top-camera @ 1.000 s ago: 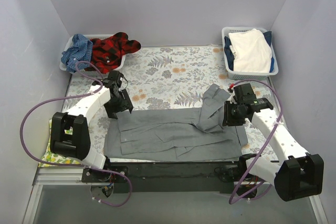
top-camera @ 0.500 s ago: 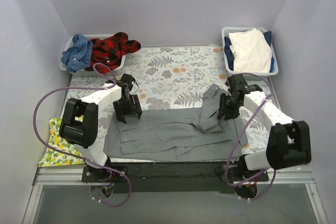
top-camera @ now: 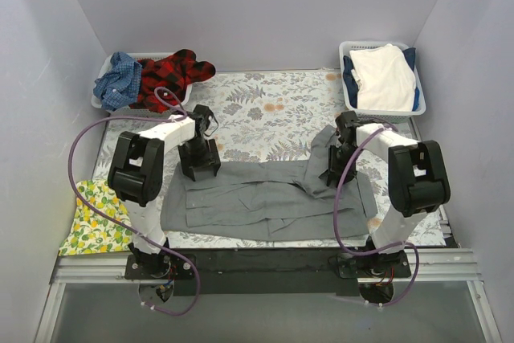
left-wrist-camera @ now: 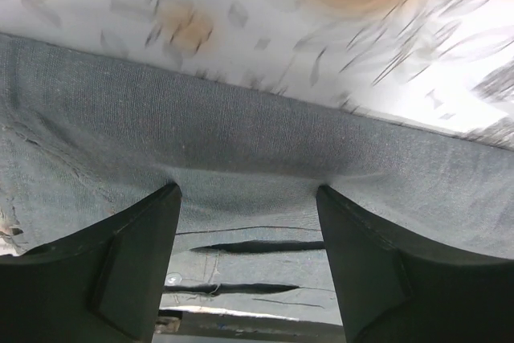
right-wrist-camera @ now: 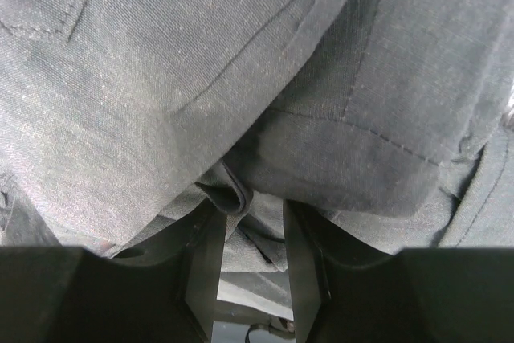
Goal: Fold and stack the long sleeve shirts
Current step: Fold the shirt
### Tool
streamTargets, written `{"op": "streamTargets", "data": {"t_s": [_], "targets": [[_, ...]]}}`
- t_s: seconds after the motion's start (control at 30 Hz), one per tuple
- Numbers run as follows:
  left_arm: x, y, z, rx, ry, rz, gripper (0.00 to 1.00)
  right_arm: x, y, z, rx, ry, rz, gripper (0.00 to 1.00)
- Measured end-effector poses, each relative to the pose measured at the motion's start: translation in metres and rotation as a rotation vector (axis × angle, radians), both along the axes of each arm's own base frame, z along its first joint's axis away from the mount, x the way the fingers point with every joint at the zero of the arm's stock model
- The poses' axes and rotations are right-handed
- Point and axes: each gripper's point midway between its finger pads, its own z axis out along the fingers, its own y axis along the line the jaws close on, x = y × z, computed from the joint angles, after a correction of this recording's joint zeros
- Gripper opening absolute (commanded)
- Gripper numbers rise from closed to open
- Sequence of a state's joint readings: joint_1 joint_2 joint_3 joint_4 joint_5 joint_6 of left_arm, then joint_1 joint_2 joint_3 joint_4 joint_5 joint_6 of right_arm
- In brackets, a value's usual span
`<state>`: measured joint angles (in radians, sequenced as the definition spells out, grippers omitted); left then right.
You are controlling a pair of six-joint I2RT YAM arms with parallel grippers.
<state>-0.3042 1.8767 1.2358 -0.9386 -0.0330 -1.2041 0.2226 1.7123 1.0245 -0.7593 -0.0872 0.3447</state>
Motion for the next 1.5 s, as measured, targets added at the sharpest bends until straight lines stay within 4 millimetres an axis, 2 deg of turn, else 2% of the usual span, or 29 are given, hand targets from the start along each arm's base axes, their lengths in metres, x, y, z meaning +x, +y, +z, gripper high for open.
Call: {"op": "streamTargets", "data": {"t_s": [0.23,0.37,0.43,0.5,0.63,0.8,0.87,0.93,1.0,1.13,1.2,1.37,1.5], "targets": [[0.040,-0.009,0.001,0.001,-0.049,-0.008,0.68,0.046,0.005,0.000,-0.001,-0.059,-0.007,0.42],[0.047,-0.007,0.003,0.019,-0.071,-0.011,0.71,0.072,0.007,0.004,0.002,-0.116,-0.004,0.43],[0.050,-0.005,0.004,0.027,-0.084,-0.012,0.71,0.076,0.005,0.009,-0.008,-0.146,-0.005,0.43],[0.053,0.002,0.005,0.039,-0.103,-0.001,0.71,0.080,0.002,0.022,-0.011,-0.189,-0.010,0.43],[0.059,0.027,0.012,0.082,-0.132,0.037,0.71,0.095,-0.005,0.064,-0.013,-0.320,-0.028,0.45],[0.063,0.046,0.023,0.118,-0.162,0.074,0.71,0.153,-0.007,0.118,-0.026,-0.515,-0.051,0.48],[0.060,0.047,0.026,0.121,-0.170,0.073,0.71,0.178,-0.007,0.123,-0.040,-0.555,-0.059,0.49],[0.058,0.048,0.029,0.124,-0.175,0.073,0.71,0.197,-0.007,0.112,-0.059,-0.561,-0.066,0.52],[0.055,0.048,0.030,0.124,-0.181,0.072,0.71,0.212,-0.009,0.083,-0.091,-0.531,-0.072,0.54],[0.038,0.050,0.022,0.125,-0.155,0.072,0.71,0.208,-0.012,0.027,-0.140,-0.412,-0.061,0.57],[0.030,0.051,0.016,0.125,-0.134,0.072,0.71,0.210,-0.006,0.022,-0.150,-0.411,-0.042,0.59],[0.020,0.052,0.009,0.126,-0.106,0.070,0.71,0.245,-0.004,0.021,-0.172,-0.489,-0.033,0.60],[0.021,0.052,0.010,0.125,-0.112,0.070,0.71,0.250,-0.010,0.010,-0.212,-0.492,-0.019,0.60]]}}
